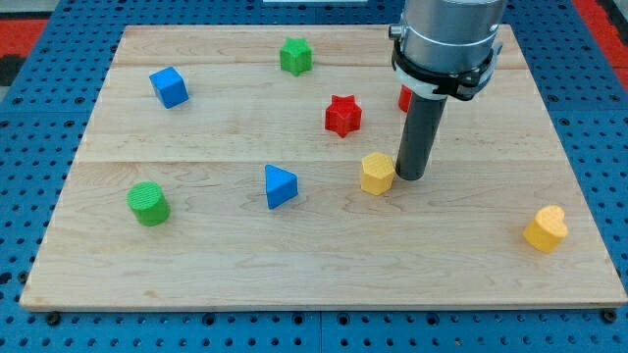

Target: Move the yellow hexagon to the left side slightly

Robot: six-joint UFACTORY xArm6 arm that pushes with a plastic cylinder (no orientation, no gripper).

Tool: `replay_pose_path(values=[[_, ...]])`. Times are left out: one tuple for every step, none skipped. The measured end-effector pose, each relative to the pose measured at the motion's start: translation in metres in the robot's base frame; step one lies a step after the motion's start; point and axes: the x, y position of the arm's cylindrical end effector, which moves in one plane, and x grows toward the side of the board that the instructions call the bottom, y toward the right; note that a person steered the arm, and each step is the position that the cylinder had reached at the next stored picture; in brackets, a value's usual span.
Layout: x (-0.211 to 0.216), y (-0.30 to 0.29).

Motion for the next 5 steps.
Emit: replay_pose_path(values=[[0.001, -0.001], [0.001, -0.001], [0.000, -0.001], [0.000, -0.001], [0.000, -0.014]])
